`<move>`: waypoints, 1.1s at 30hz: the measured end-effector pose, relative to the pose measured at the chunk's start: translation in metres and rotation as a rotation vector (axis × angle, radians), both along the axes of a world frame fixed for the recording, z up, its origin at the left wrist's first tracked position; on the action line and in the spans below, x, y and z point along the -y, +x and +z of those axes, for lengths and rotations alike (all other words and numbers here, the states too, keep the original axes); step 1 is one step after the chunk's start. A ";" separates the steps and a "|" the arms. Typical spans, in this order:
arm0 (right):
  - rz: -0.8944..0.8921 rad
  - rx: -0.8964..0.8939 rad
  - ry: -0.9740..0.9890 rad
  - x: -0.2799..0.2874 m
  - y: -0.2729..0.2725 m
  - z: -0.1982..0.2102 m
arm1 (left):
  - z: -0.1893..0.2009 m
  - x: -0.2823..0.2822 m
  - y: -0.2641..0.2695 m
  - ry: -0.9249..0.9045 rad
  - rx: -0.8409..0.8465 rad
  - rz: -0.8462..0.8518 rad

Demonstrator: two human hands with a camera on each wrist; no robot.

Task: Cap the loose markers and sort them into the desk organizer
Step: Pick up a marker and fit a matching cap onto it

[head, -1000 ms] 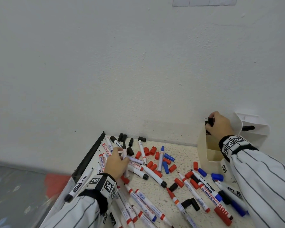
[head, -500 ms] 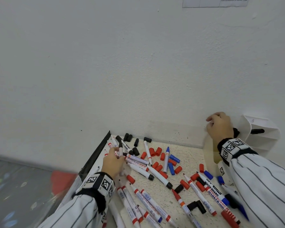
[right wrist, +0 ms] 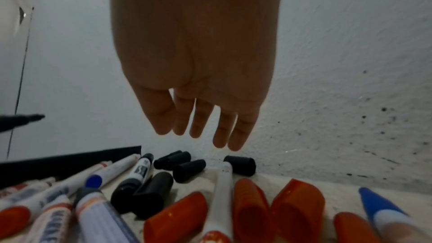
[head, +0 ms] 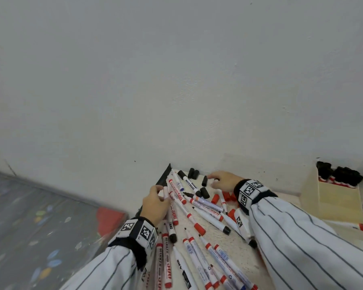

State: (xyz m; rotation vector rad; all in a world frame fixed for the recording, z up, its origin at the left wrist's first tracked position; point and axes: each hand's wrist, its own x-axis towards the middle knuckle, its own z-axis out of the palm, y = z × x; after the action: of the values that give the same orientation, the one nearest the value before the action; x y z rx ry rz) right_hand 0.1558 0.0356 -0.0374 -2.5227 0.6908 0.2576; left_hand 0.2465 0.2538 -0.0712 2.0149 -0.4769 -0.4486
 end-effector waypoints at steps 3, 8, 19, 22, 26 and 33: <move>0.001 0.012 -0.030 -0.004 0.020 -0.011 | 0.000 -0.001 0.005 0.005 -0.027 -0.021; 0.054 -0.001 -0.067 -0.010 0.049 -0.021 | -0.002 0.000 0.011 0.026 -0.059 -0.051; 0.087 -0.164 -0.230 -0.017 0.087 -0.030 | -0.006 0.010 0.017 0.129 0.004 -0.123; 0.084 -0.195 -0.297 -0.018 0.090 -0.029 | -0.007 0.012 0.017 0.131 0.002 -0.121; 0.084 -0.240 -0.385 -0.021 0.089 -0.023 | -0.008 0.012 0.017 0.138 0.020 -0.128; 0.043 -0.150 -0.260 -0.016 0.072 -0.020 | -0.008 0.008 0.014 0.127 0.059 -0.118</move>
State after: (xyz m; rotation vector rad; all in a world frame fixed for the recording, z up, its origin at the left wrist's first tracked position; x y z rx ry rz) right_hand 0.2280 0.0517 -0.0577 -2.7897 0.7717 0.3994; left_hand 0.2610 0.2459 -0.0790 2.1343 -0.6199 -0.5037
